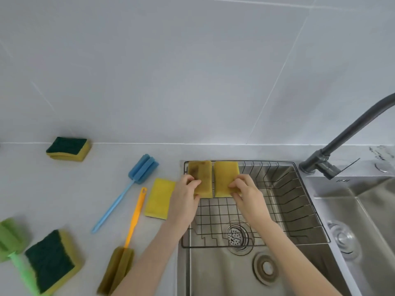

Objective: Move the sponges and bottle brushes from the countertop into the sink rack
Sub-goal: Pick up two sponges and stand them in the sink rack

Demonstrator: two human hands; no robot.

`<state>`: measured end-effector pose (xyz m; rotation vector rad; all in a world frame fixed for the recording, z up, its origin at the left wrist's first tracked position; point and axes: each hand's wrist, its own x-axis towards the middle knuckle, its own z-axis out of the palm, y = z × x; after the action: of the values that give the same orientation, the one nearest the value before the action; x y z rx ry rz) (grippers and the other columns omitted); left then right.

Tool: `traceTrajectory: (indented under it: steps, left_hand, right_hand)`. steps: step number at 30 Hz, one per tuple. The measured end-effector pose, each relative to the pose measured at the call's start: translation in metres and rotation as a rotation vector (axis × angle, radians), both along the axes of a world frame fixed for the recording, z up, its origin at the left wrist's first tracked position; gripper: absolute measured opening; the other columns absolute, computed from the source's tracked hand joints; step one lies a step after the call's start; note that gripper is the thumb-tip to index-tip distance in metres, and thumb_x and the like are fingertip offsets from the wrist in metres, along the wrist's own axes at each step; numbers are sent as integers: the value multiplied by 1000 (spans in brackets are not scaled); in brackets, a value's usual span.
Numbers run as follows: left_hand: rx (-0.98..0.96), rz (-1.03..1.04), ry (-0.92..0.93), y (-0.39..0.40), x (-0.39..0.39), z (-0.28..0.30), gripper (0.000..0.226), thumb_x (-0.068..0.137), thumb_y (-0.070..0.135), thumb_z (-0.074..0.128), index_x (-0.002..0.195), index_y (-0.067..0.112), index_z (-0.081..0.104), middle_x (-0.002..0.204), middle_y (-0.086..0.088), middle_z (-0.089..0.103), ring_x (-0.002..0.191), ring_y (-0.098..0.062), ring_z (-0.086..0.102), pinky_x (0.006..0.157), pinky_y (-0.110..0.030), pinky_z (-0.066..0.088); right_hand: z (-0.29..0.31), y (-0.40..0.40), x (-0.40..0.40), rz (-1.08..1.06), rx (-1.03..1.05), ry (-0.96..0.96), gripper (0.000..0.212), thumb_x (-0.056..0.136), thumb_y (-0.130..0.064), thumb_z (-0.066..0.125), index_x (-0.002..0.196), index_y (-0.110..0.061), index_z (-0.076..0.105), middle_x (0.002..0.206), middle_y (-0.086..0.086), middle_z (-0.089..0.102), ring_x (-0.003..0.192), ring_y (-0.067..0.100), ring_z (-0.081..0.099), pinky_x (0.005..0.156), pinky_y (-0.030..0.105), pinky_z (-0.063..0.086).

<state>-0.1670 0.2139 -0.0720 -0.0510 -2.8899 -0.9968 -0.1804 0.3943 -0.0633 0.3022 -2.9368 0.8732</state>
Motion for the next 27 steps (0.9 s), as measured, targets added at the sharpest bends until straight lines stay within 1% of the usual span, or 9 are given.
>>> traceTrajectory:
  steps: [4,6,9,12,14,19,21,24,27]
  left_hand:
    - [-103,-32,-59,28,-8,-23,38,85,8,58,122,12,50,122,-5,50,109,-18,51,94,-26,44]
    - [-157,-41,-95,35,-12,-30,36,88,9,54,123,13,48,124,-5,48,110,-18,50,93,-28,46]
    - [-270,-58,-117,39,-21,-41,34,89,5,50,122,11,48,127,-6,47,112,-20,48,89,-30,50]
    - [-396,-40,-140,42,-27,-50,32,87,7,52,119,14,50,125,-5,50,115,-22,45,93,-33,43]
    - [-470,-21,-159,45,-30,-54,29,86,12,54,115,17,53,121,-3,54,117,-23,43,95,-37,38]
    - [-544,-3,-152,47,-29,-59,24,72,17,73,94,22,65,99,1,69,97,-20,59,80,-35,48]
    - [-530,-12,-160,46,-30,-65,23,75,14,69,97,19,64,103,-2,67,100,-22,58,84,-38,46]
    - [-514,-39,-177,46,-31,-72,26,84,14,59,109,16,58,115,-6,60,112,-25,49,96,-42,37]
    - [-499,-57,-183,45,-30,-71,30,85,19,56,114,15,53,119,-7,57,118,-26,43,100,-43,32]
  right_hand:
    - [-28,23,-8,2,26,-80,15,80,3,62,92,-7,60,116,7,55,80,27,63,66,35,53]
    - [-42,28,-12,10,37,-124,15,81,2,61,93,-7,59,118,7,54,80,28,63,66,35,53]
    - [-59,31,-19,19,32,-175,15,82,2,61,93,-8,58,119,6,53,82,27,63,65,30,50]
    - [-74,31,-26,33,32,-199,15,82,1,62,93,-7,58,119,7,53,83,27,62,64,27,48]
    - [-81,29,-29,43,29,-203,16,82,1,62,94,-8,58,120,7,53,84,26,62,64,26,47]
    - [-90,25,-32,64,39,-192,18,80,4,62,95,-6,59,120,10,54,87,28,62,67,36,56]
    - [-93,25,-32,73,50,-189,20,80,5,62,96,-7,59,121,11,54,87,29,62,67,37,57]
    - [-95,24,-30,71,88,-170,25,79,5,61,100,-9,59,122,9,55,92,30,60,69,38,55]
    - [-92,20,-28,64,148,-154,28,79,4,59,103,-10,59,124,9,57,95,33,58,79,41,52]
